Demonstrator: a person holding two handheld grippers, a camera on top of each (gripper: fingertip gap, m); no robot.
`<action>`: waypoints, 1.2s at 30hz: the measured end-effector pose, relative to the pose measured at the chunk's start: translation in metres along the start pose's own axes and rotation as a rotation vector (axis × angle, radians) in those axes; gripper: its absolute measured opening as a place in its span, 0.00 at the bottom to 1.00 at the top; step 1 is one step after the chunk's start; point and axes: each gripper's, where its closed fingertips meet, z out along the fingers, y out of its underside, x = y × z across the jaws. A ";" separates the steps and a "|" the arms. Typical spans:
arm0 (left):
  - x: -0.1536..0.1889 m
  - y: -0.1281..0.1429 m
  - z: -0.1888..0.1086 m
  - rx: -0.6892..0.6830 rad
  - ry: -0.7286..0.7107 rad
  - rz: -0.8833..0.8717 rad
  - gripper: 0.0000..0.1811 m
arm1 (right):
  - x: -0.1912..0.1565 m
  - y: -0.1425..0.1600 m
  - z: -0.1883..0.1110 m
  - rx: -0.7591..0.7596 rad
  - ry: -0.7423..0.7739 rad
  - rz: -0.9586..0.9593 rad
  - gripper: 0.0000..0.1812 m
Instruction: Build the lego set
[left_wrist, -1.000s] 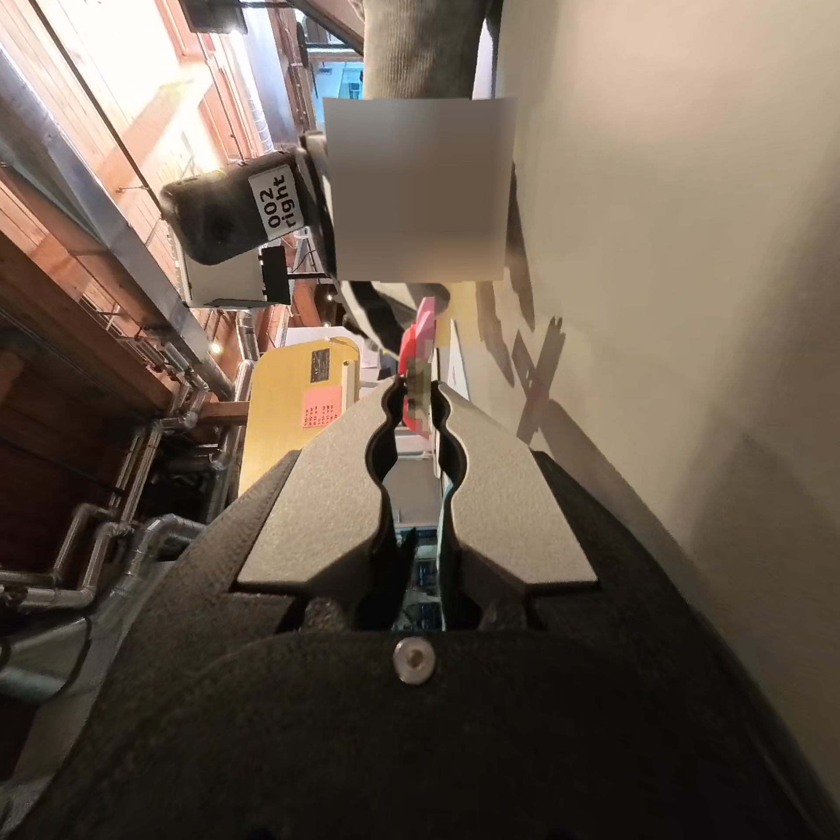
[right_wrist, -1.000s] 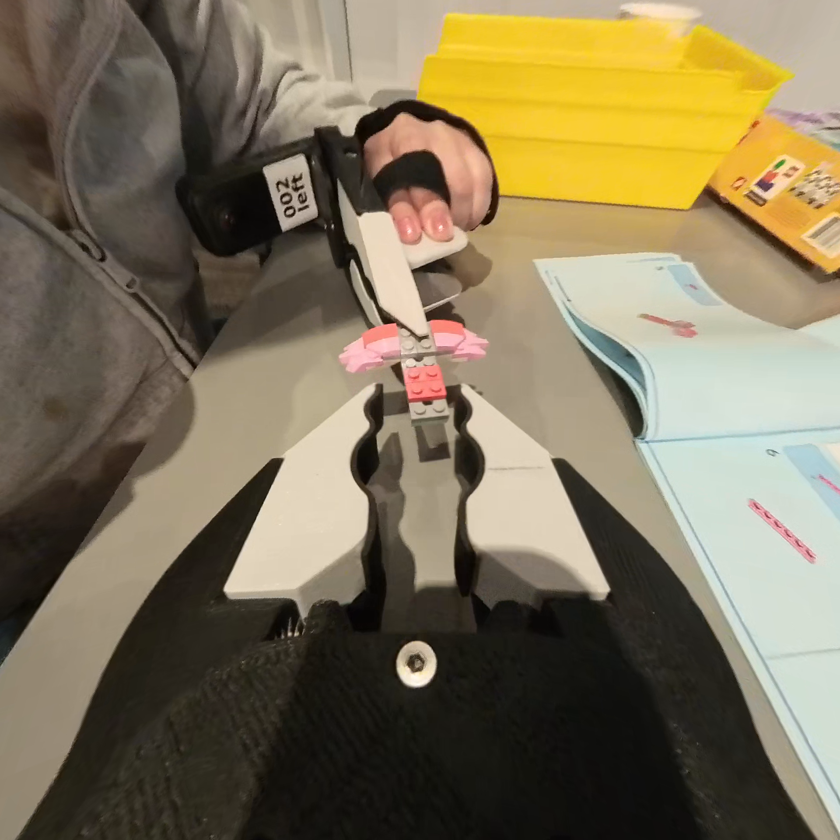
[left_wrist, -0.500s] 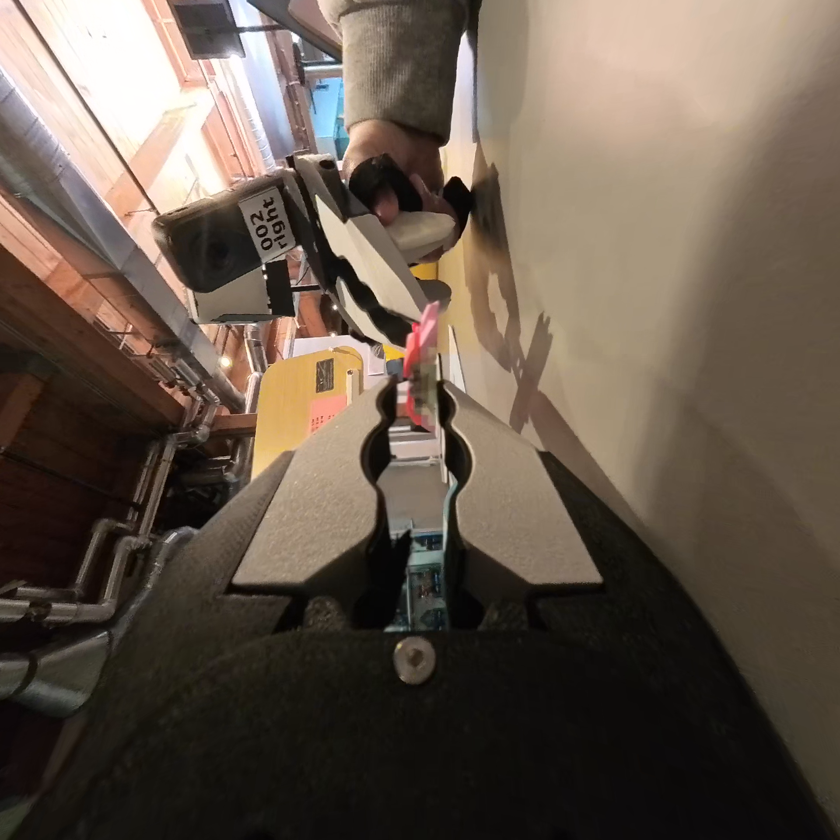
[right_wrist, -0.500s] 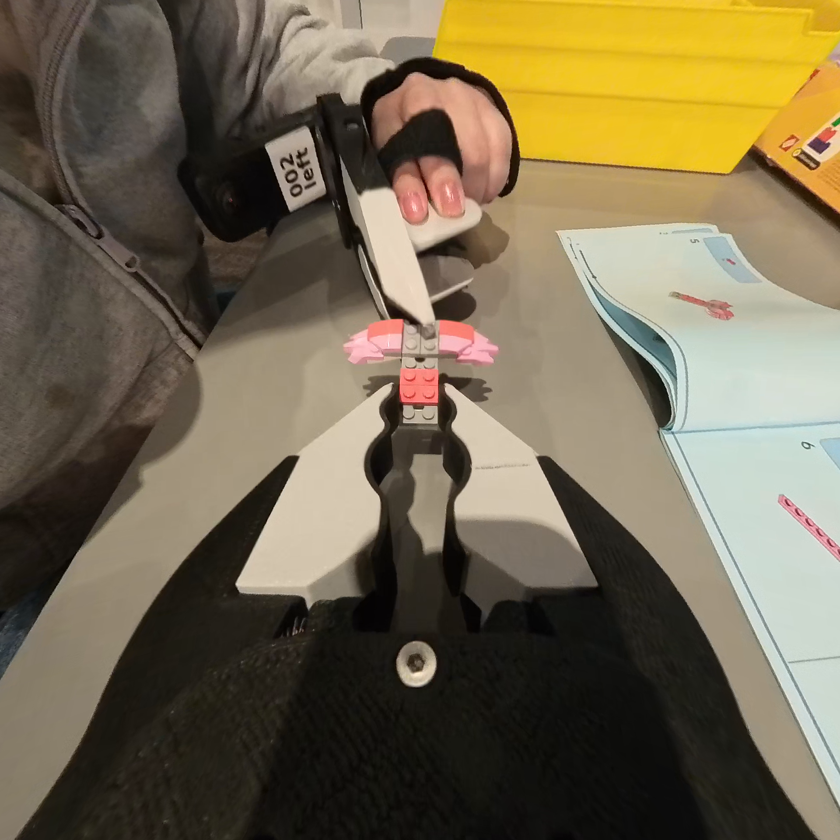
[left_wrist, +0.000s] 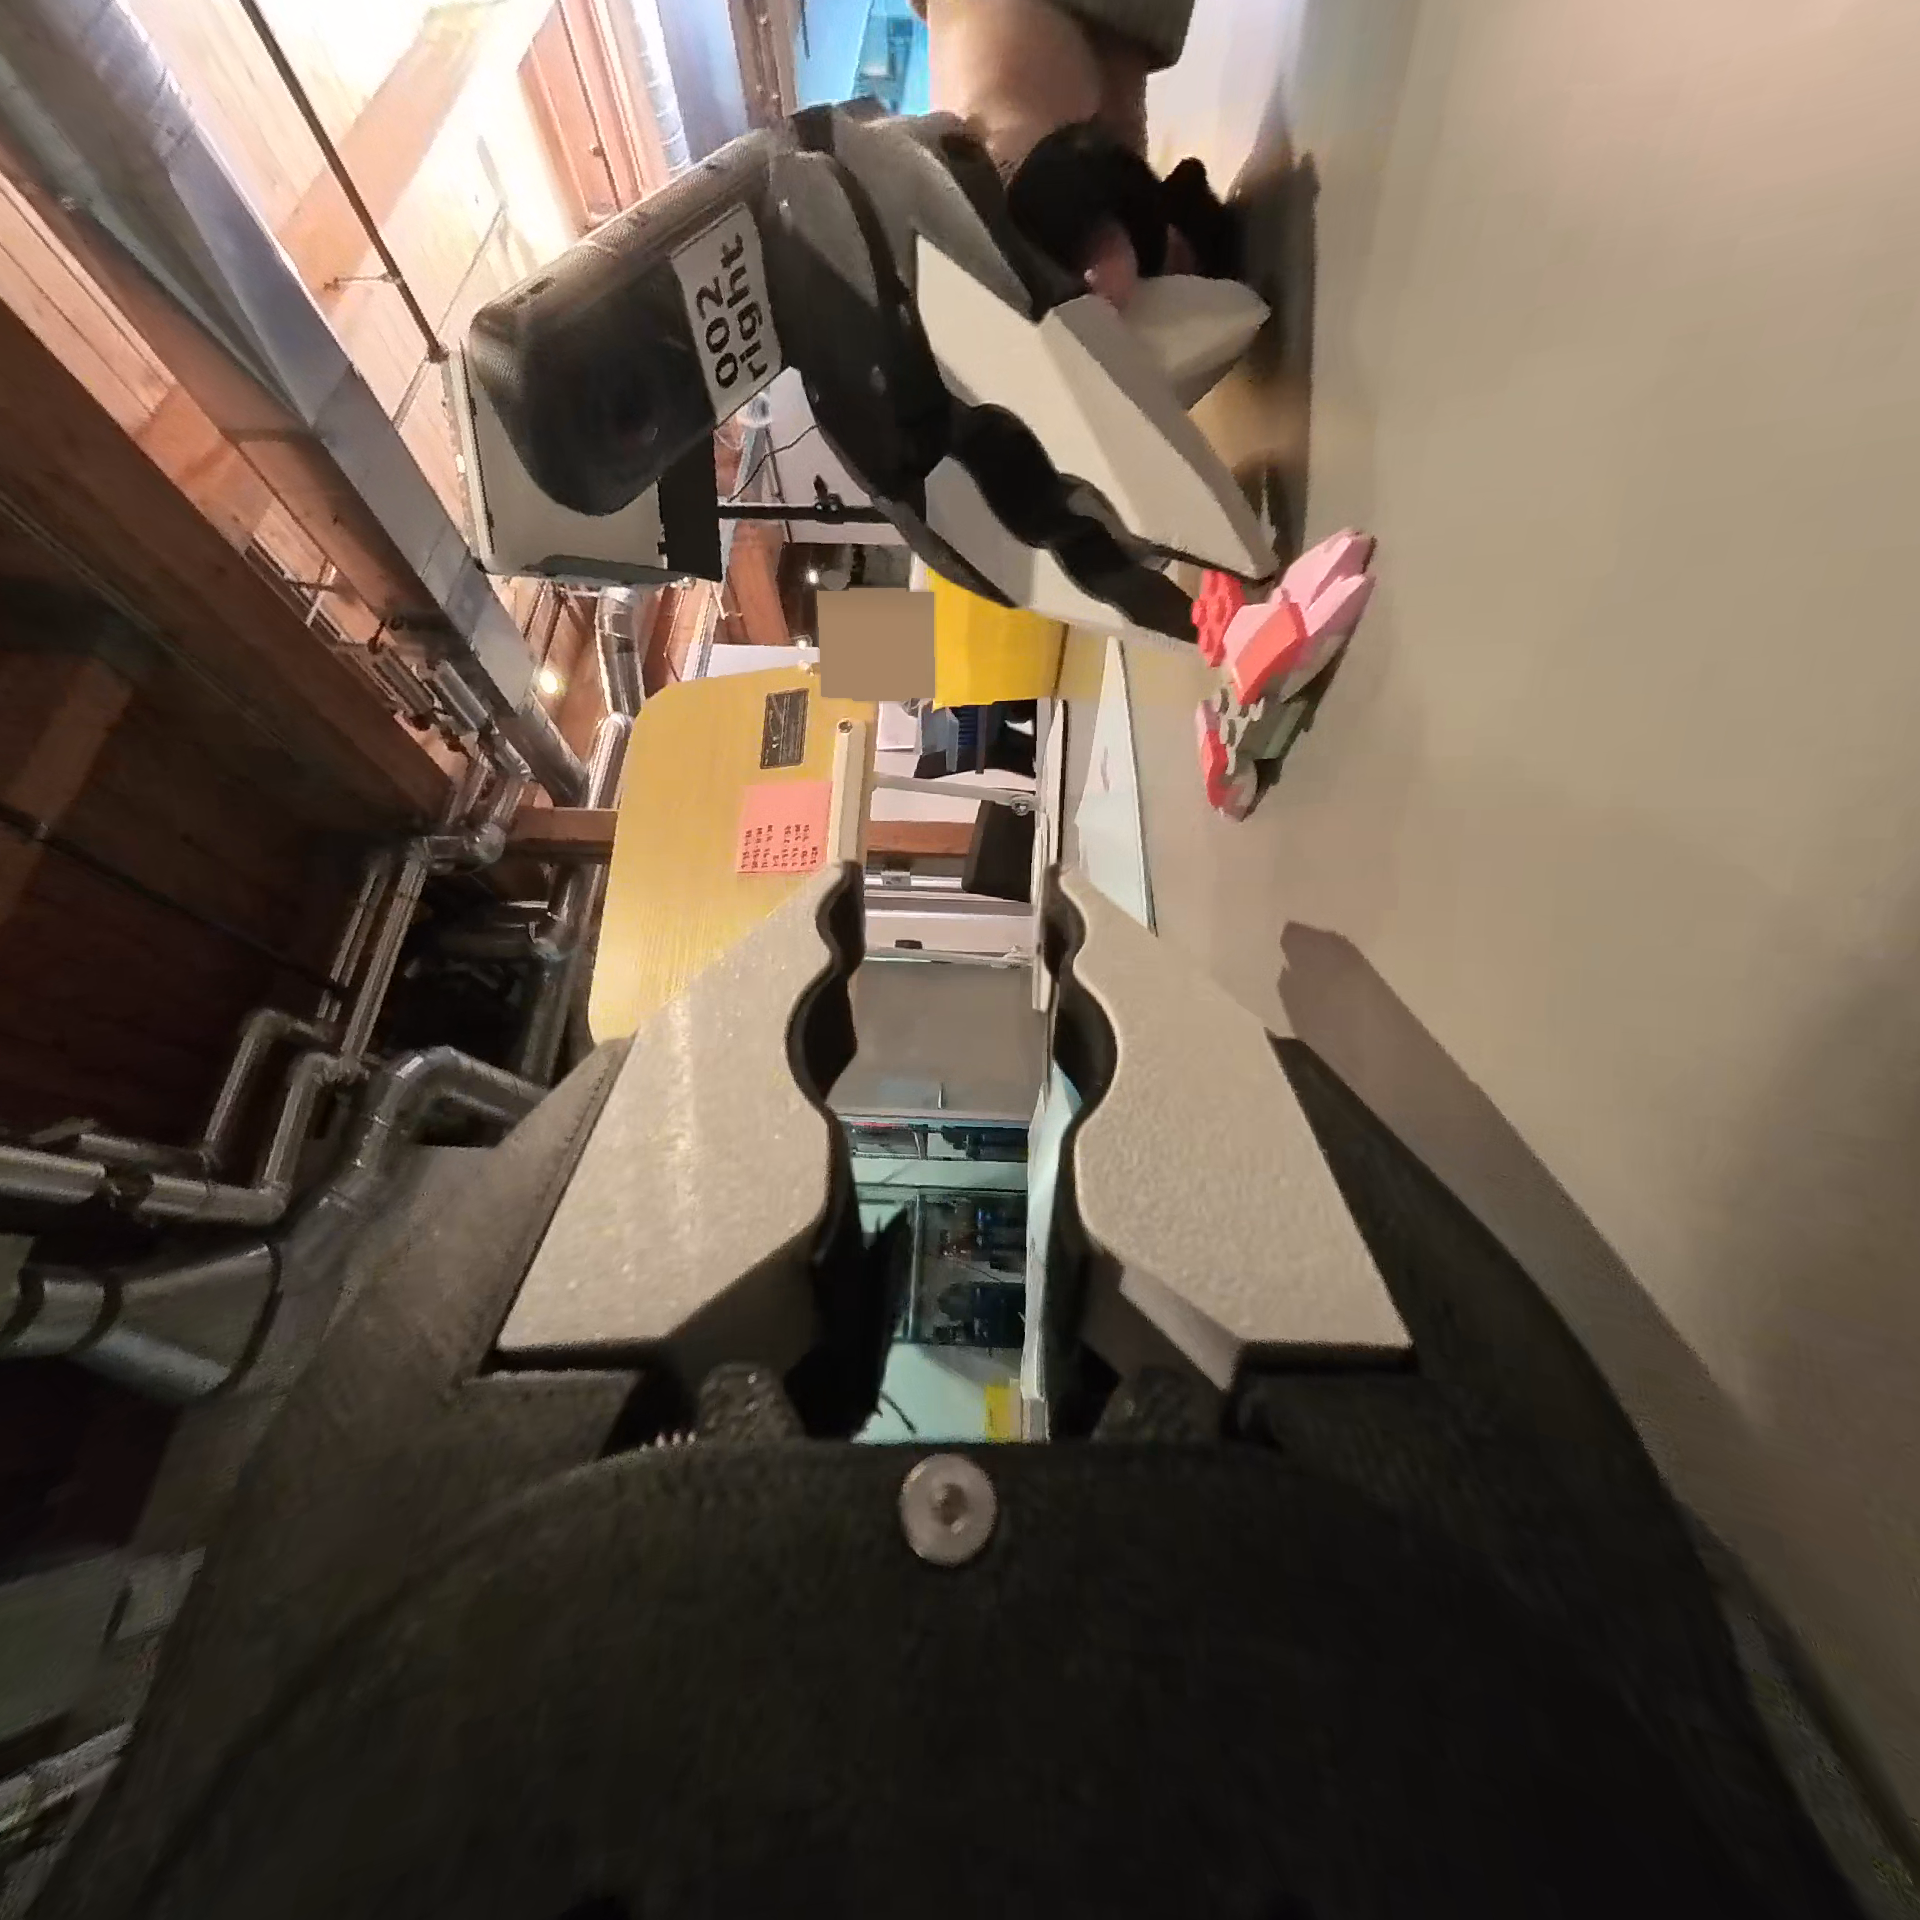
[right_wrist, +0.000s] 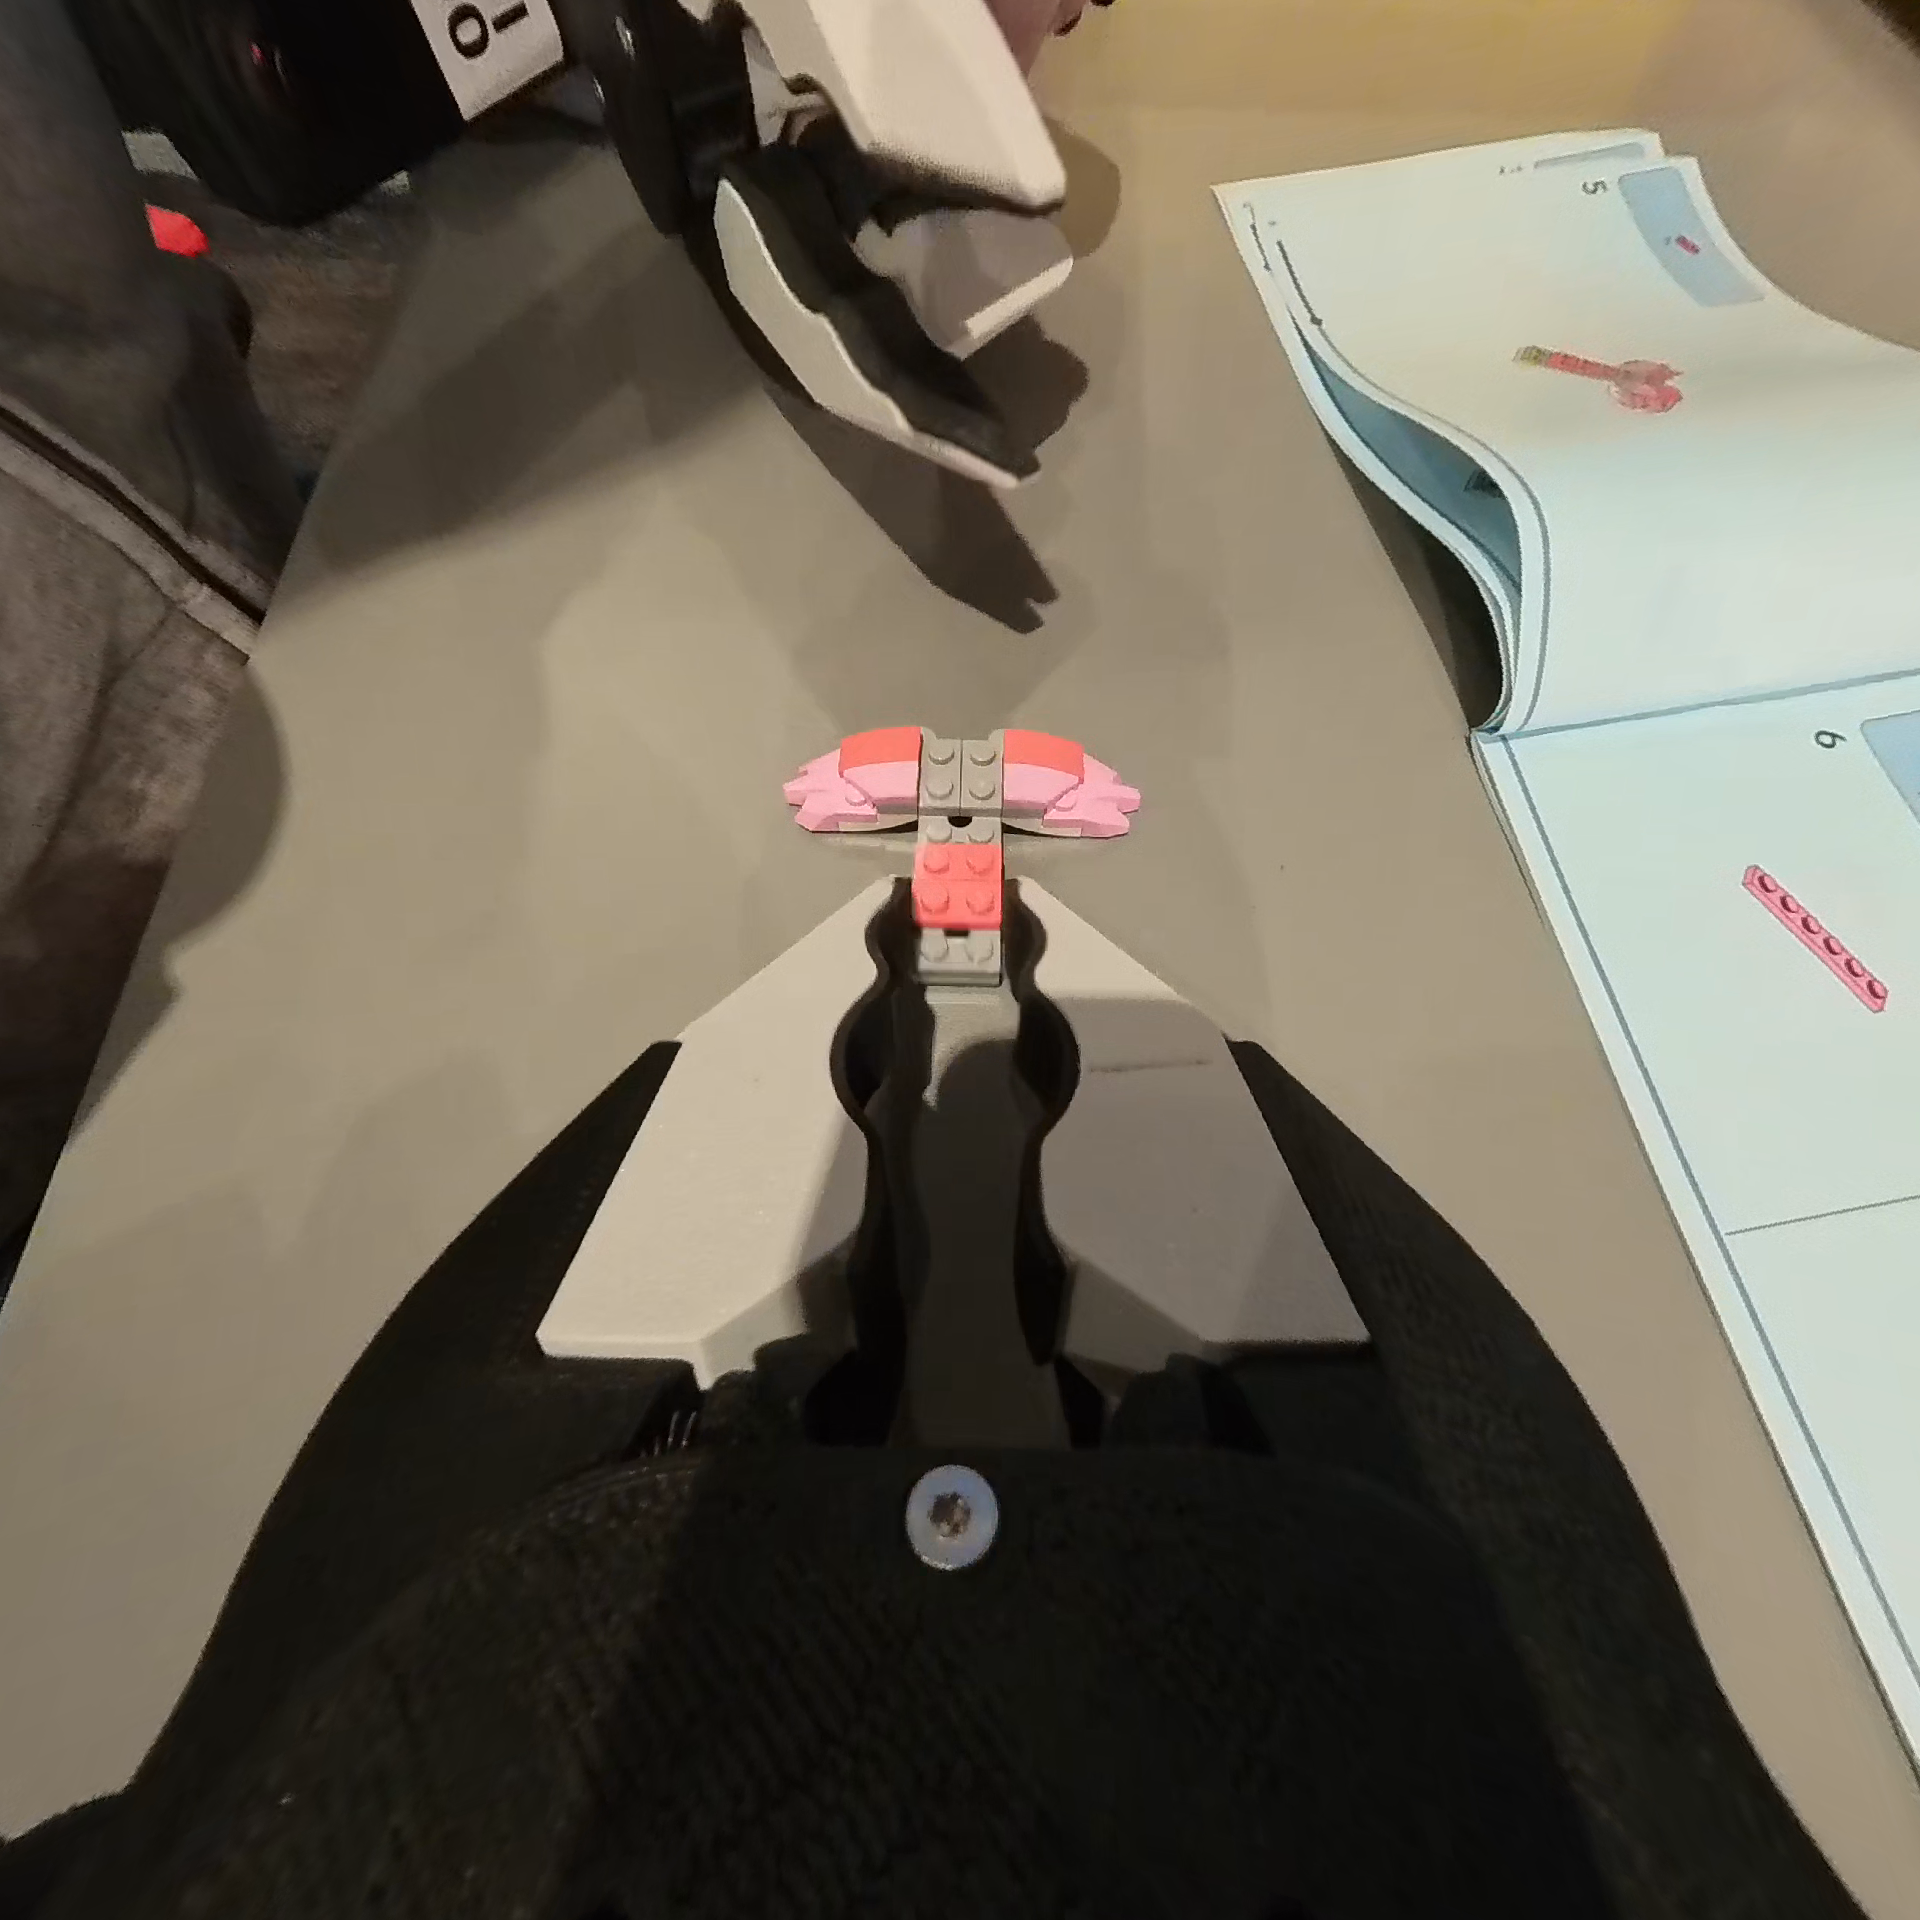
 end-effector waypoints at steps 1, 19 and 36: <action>0.000 0.001 0.000 -0.002 -0.002 -0.001 0.18 | 0.000 0.000 0.000 -0.001 -0.001 -0.001 0.13; -0.014 0.010 -0.002 0.007 -0.021 -0.193 0.13 | 0.122 -0.035 -0.139 0.711 0.922 0.164 0.00; -0.008 0.010 -0.001 0.001 0.002 -0.168 0.11 | 0.123 -0.034 -0.133 0.636 0.969 0.106 0.00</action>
